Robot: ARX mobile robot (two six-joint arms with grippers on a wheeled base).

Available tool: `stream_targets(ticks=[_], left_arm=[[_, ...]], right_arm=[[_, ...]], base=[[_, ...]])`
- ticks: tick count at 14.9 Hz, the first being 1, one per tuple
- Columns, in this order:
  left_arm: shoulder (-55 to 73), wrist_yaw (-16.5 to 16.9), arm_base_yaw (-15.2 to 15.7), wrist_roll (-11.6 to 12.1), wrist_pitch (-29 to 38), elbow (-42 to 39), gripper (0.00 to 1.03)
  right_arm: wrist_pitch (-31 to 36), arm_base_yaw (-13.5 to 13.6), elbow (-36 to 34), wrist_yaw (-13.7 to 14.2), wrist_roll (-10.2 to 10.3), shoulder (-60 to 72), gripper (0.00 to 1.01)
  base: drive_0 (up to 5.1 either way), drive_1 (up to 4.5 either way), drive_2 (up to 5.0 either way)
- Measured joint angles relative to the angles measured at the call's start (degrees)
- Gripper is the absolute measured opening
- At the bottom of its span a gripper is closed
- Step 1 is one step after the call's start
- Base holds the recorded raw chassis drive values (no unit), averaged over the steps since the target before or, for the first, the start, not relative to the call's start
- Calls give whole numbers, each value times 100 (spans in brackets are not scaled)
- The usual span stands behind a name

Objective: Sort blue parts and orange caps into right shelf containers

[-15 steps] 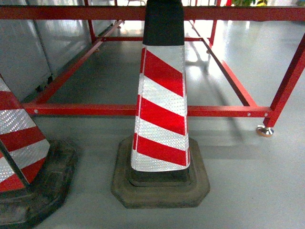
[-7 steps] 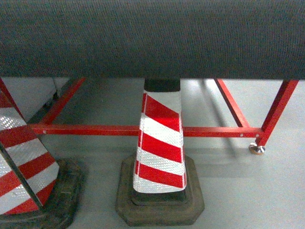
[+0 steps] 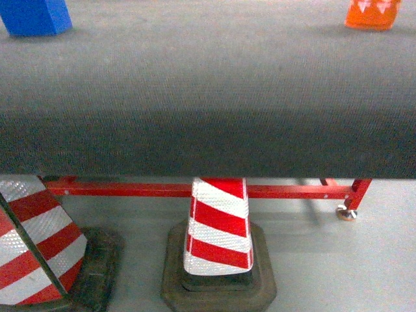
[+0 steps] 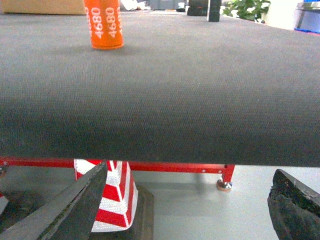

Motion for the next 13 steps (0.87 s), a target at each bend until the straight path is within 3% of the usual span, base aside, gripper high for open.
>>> stream_targets(ticks=[13], left_arm=[[0, -2, 0, 15, -2, 0, 98]], right_arm=[[0, 0, 0, 2, 2, 0, 98]], base=[[0, 0, 0]])
